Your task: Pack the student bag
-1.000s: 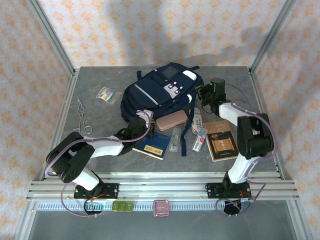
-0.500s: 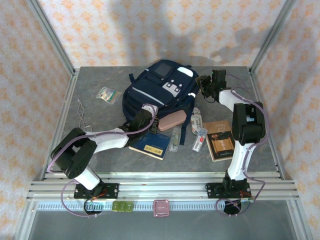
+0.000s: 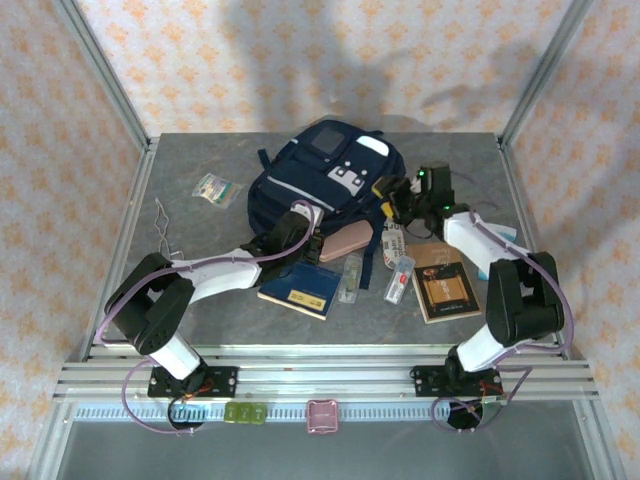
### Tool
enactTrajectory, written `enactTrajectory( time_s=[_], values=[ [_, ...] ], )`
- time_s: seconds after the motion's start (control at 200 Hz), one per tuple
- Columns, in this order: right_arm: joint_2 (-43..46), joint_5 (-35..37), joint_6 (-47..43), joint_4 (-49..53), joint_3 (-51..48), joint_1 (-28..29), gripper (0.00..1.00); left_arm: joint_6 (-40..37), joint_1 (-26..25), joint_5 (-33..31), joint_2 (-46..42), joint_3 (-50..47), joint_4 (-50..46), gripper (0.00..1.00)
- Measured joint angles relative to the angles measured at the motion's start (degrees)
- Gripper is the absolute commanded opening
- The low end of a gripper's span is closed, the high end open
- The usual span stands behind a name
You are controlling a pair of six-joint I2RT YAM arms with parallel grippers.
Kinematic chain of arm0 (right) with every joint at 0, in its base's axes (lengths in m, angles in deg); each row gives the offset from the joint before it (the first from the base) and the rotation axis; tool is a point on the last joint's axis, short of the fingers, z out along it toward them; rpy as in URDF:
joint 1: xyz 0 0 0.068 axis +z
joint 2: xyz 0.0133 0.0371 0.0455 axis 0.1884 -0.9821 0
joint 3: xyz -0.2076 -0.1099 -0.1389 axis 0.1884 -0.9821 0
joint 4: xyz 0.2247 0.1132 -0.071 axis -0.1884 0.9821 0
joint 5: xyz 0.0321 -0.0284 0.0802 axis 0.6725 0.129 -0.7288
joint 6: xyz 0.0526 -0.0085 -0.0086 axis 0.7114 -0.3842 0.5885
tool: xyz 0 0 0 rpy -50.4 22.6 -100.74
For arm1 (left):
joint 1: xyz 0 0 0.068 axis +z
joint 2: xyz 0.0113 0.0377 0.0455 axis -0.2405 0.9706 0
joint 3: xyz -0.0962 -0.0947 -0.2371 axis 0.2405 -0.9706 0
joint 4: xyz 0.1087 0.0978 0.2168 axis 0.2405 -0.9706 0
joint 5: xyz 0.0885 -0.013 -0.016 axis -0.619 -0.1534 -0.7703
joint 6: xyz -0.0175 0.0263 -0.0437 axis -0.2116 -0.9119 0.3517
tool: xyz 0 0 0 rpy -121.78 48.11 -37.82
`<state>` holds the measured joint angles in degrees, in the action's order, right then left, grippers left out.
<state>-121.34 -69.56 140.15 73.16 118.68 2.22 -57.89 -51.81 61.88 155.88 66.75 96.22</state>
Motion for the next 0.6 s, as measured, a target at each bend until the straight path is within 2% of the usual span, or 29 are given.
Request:
enactTrajectory(
  time_s=[0.19,0.39,0.46,0.596],
  values=[
    [-1.2,-2.95,6.75,-4.15,-4.37,7.93,0.6,-0.02,0.0,0.9,0.0,0.0,-0.24,0.0],
    [-7.08,-3.19,12.17,-10.03,-3.19,11.3,0.57,-0.07,-0.87,1.77,0.0,0.0,-0.26,0.0],
    [-9.46,-3.17,13.46,-10.91,-1.68,11.98,0.48,-0.07,-1.51,1.86,0.0,0.0,-0.26,0.0],
    [-12.57,-3.26,16.04,-12.31,-0.66,12.37,0.2,0.02,-1.81,1.6,0.0,0.0,-0.87,0.0]
  ],
)
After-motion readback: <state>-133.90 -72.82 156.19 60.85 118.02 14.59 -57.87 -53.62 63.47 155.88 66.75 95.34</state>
